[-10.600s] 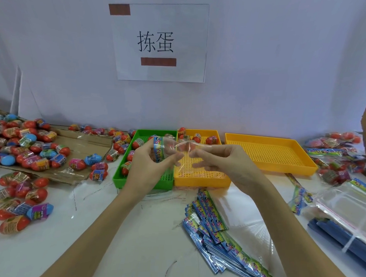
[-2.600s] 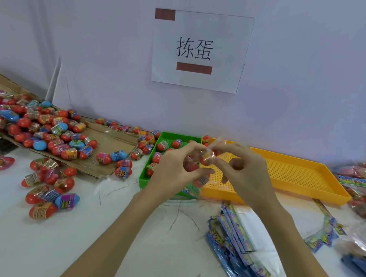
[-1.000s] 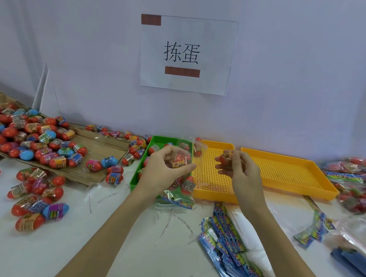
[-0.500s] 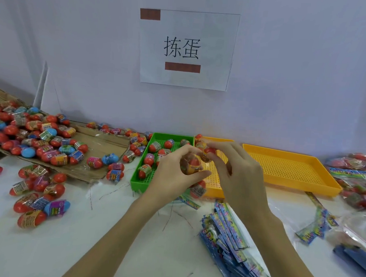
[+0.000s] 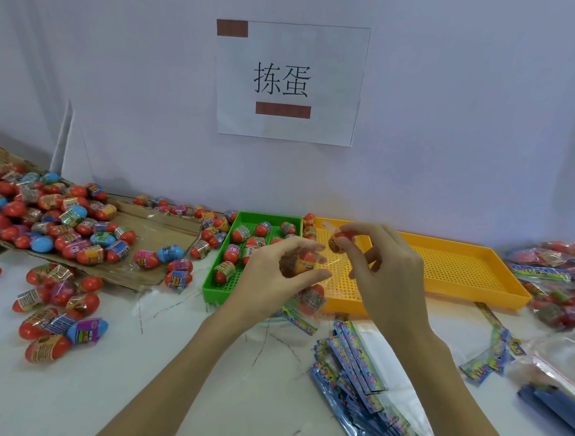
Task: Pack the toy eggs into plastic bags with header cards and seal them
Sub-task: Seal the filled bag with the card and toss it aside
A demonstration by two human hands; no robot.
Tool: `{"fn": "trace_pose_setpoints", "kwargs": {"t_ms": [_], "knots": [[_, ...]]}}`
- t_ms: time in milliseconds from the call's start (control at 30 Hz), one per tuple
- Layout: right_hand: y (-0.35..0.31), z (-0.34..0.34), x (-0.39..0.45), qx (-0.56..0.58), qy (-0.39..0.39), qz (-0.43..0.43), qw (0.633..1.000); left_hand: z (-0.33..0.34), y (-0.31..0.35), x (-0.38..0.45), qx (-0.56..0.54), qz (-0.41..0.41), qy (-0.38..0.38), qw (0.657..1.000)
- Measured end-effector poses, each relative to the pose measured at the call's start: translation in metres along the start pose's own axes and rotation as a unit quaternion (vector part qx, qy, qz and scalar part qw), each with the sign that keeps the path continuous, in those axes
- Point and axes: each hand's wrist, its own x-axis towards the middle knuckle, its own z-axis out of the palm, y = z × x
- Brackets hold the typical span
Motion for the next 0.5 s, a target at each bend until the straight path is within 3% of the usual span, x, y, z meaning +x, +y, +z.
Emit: {"fn": "trace_pose_setpoints", "kwargs": {"t_ms": [167, 367, 500], "knots": [[-0.0007, 0.0006, 0.0000, 0.027, -0.070, -0.002, 0.997, 0.0000, -0.0024, -0.0002, 0.018, -0.013, 0.005, 1.000], [0.0066, -0.0003, 0.0031, 0.044, 0.002, 0.045, 0.998, 0.0004, -0.0007, 0.0010, -0.025, -0.006, -0.020, 0.999], [0.0072, 0.0001, 0.0028, 0.038, -0.004, 0.037, 0.999, 0.0019, 0.0013, -0.0003, -0.007, 0.004, -0.029, 1.000]]}}
